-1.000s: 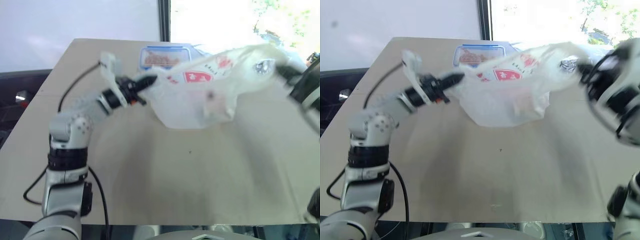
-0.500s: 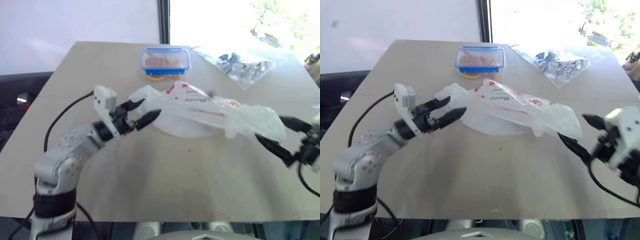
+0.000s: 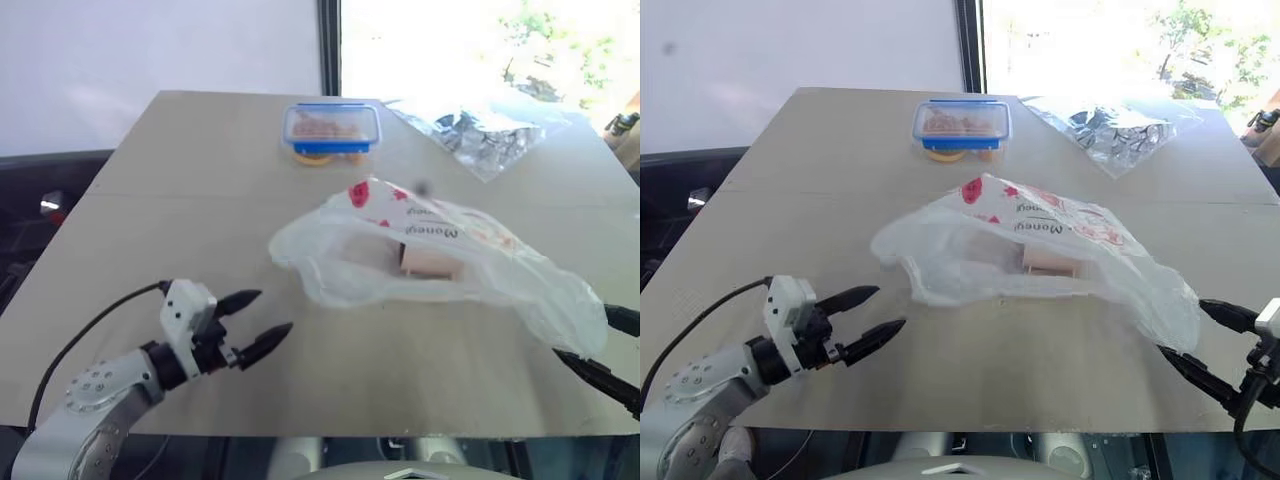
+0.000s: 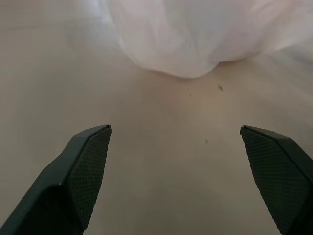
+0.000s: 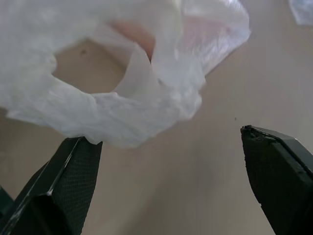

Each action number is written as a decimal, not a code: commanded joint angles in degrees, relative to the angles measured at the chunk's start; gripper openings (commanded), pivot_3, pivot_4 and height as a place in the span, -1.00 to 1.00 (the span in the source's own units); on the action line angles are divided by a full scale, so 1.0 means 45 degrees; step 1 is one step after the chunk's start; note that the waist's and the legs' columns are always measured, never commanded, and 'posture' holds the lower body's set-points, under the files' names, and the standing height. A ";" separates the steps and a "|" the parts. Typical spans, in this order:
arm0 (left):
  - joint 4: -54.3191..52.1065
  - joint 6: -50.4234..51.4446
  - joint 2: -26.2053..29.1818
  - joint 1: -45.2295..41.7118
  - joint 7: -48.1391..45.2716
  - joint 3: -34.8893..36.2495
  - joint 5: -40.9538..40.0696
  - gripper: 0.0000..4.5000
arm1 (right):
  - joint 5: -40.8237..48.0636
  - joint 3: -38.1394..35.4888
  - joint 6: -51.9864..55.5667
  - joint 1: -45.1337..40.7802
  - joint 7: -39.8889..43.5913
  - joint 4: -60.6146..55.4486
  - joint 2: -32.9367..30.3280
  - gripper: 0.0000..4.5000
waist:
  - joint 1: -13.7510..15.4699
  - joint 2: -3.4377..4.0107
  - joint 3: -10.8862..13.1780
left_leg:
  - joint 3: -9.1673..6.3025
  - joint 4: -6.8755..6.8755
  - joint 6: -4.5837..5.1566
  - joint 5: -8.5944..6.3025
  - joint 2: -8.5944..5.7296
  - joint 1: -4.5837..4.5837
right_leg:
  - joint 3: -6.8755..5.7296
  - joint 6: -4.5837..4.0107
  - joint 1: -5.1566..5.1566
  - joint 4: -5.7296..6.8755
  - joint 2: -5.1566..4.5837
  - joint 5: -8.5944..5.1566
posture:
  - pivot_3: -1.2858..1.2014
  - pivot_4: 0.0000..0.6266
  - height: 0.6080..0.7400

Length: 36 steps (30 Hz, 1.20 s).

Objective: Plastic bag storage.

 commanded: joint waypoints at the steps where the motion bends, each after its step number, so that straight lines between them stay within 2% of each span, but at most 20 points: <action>1: 0.0083 -0.0528 0.0003 -0.0124 -0.0148 0.0001 0.0246 0.99 | 0.3542 -0.1182 0.0287 -0.0946 -0.1485 -0.0160 0.0123 1.00 | 0.0004 0.0005 0.0003 | -0.0002 -0.0001 0.0007 0.0004 0.0000 -0.0005 | -0.0005 0.0000 -0.0002 -0.0001 0.0000 0.0000 | 0.03 -0.52 1.00; 4: 0.0199 -0.0494 -0.0029 -0.0682 -0.0073 -0.0350 0.0293 0.99 | 0.5480 -0.0995 0.0409 -0.2177 -0.3261 -0.0164 -0.0331 1.00 | 0.0004 0.0004 0.0006 | -0.0001 -0.0009 0.0048 0.0026 -0.0005 -0.0013 | -0.0013 -0.0002 -0.0002 -0.0009 0.0003 -0.0001 | 0.03 -0.52 1.00; 7: 0.0412 -0.0324 -0.0063 -0.1351 0.0095 -0.0531 0.0245 0.99 | 0.4452 -0.0605 0.0528 -0.3168 -0.4742 -0.0105 -0.1128 1.00 | 0.0007 0.0002 0.0007 | -0.0002 -0.0012 0.0051 0.0027 -0.0008 -0.0018 | -0.0017 -0.0001 -0.0001 -0.0019 0.0007 -0.0001 | 0.03 -0.52 1.00; 10: 0.0632 -0.0265 -0.0052 -0.1708 0.0125 -0.0619 0.0243 0.99 | 0.2742 -0.0914 0.0907 -0.2235 -0.4189 -0.0412 -0.1990 1.00 | 0.0106 -0.0005 0.0001 | 0.0000 -0.0025 0.0054 0.0028 -0.0020 -0.0030 | -0.0017 -0.0001 -0.0010 -0.0026 0.0006 -0.0002 | 0.03 -0.52 1.00; 13: 0.0738 -0.0271 -0.0079 -0.1843 0.0064 -0.0734 0.0250 0.99 | 0.5754 -0.3136 0.1798 -0.1290 -0.3325 0.0089 -0.2077 1.00 | 0.0256 0.0005 0.0001 | -0.0006 -0.0060 0.0065 0.0020 -0.0018 -0.0046 | -0.0022 0.0008 -0.0014 -0.0057 0.0026 -0.0007 | 0.03 -0.52 1.00; 14: 0.0748 -0.0271 -0.0074 -0.1839 0.0014 -0.0762 0.0225 0.99 | 0.5919 -0.3759 0.2010 -0.0786 -0.2805 0.0283 -0.1994 1.00 | 0.0292 0.0004 0.0001 | -0.0003 -0.0063 0.0085 0.0007 -0.0020 -0.0047 | -0.0019 0.0015 -0.0014 -0.0061 0.0034 -0.0011 | 0.03 -0.52 1.00; 16: 0.0768 -0.0242 -0.0059 -0.1834 -0.0042 -0.0797 0.0182 0.99 | 0.5135 -0.4409 0.2042 0.0142 -0.1842 0.0627 -0.1799 1.00 | 0.0328 -0.0002 -0.0003 | -0.0003 -0.0063 0.0106 -0.0007 -0.0019 -0.0049 | -0.0020 0.0025 -0.0006 -0.0082 0.0041 -0.0017 | 0.03 -0.52 1.00; 17: 0.0802 -0.0213 -0.0050 -0.1829 -0.0061 -0.0815 0.0162 0.99 | 0.4045 -0.4450 0.1627 0.0456 -0.1548 0.1194 -0.1733 1.00 | 0.0326 -0.0009 -0.0007 | -0.0010 -0.0063 0.0112 -0.0011 -0.0018 -0.0055 | -0.0027 0.0025 0.0000 -0.0106 0.0037 -0.0018 | 0.03 -0.52 1.00; 21: 0.0797 -0.0148 -0.0027 -0.1816 -0.0091 -0.0889 0.0148 0.99 | 0.1893 -0.4029 0.0650 0.0215 -0.1654 0.2855 -0.1782 1.00 | 0.0292 -0.0034 -0.0024 | 0.0010 -0.0053 0.0126 -0.0019 -0.0020 -0.0051 | -0.0024 0.0026 0.0027 -0.0164 -0.0006 -0.0018 | 0.03 -0.52 1.00; 24: 0.0804 -0.0050 -0.0061 -0.1940 0.0011 -0.0914 0.0095 0.99 | 0.0025 -0.3048 -0.0179 -0.0576 -0.1944 0.4215 -0.2152 1.00 | 0.0244 -0.0025 -0.0033 | 0.0029 -0.0048 0.0135 -0.0024 -0.0022 -0.0036 | -0.0013 0.0026 0.0029 -0.0164 -0.0017 -0.0018 | 0.03 -0.52 1.00; 25: 0.0795 -0.0005 -0.0079 -0.2002 0.0065 -0.0924 0.0072 0.99 | -0.0626 -0.2551 -0.0426 -0.0902 -0.2002 0.4803 -0.2429 1.00 | 0.0225 -0.0020 -0.0036 | 0.0026 -0.0049 0.0135 -0.0024 -0.0021 -0.0035 | -0.0017 0.0026 0.0029 -0.0163 -0.0014 -0.0017 | 0.03 -0.52 1.00; 27: 0.0785 0.0087 -0.0110 -0.2118 0.0167 -0.0911 0.0017 0.99 | -0.1905 -0.1068 -0.1327 -0.1012 -0.0827 0.5606 -0.2934 1.00 | 0.0220 0.0003 -0.0049 | 0.0028 -0.0050 0.0135 -0.0024 -0.0021 -0.0026 | -0.0016 0.0025 0.0031 -0.0160 -0.0007 -0.0017 | 0.03 -0.52 1.00; 32: 0.0505 0.0161 -0.0047 -0.1629 0.0262 -0.0557 -0.0010 0.99 | -0.2811 0.0819 -0.1966 -0.2194 0.0288 0.6851 -0.3315 1.00 | 0.0277 0.0066 -0.0070 | 0.0015 -0.0069 0.0135 -0.0024 -0.0017 -0.0033 | -0.0015 0.0023 0.0026 -0.0159 0.0059 -0.0017 | 0.03 -0.52 1.00; 36: 0.0106 0.0313 -0.0061 -0.0916 0.0509 0.0190 -0.0321 0.99 | -0.2913 0.0883 -0.1949 -0.2583 0.0965 0.7038 -0.3357 1.00 | 0.0291 0.0089 -0.0081 | 0.0023 -0.0071 0.0139 -0.0026 -0.0021 -0.0038 | -0.0001 0.0024 0.0025 -0.0159 0.0072 -0.0017 | 0.03 -0.52 1.00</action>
